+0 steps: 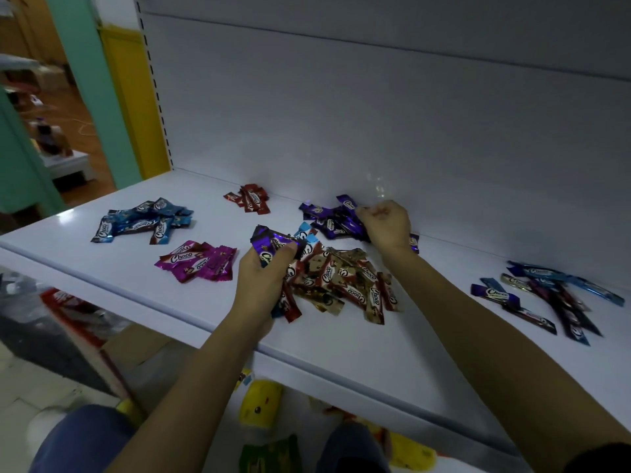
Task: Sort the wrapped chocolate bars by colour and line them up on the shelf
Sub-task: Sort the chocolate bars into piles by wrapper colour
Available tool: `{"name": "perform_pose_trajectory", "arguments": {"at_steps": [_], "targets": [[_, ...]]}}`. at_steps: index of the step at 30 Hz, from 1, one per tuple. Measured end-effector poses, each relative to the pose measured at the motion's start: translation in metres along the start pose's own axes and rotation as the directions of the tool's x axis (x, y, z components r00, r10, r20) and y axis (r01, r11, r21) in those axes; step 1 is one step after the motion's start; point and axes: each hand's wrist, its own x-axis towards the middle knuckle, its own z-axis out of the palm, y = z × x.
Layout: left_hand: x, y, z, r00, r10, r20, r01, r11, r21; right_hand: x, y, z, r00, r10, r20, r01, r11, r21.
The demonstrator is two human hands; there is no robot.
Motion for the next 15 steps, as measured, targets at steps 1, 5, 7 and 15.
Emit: {"name": "perform_pose_trajectory", "arguments": {"at_steps": [1,5,7,15], "targets": [[0.000,0.000,0.000,1.000,0.003,0.003,-0.003,1.000,0.003,-0.011,-0.010,0.004,0.996,-0.036,0.081,0.030,0.997,0.074],[0.001,0.000,0.000,0.998,0.038,0.046,-0.041,0.996,0.083,-0.055,-0.048,0.016,0.807,-0.273,0.524,0.185,0.959,0.215],[0.001,-0.001,-0.002,0.996,0.063,0.068,-0.071,0.989,0.126,-0.062,-0.057,0.021,0.698,-0.299,0.651,0.223,0.954,0.199],[0.000,-0.001,-0.003,0.996,0.064,0.064,-0.071,0.992,0.102,-0.056,-0.065,0.021,0.688,-0.201,0.697,0.091,0.977,0.191]]}}
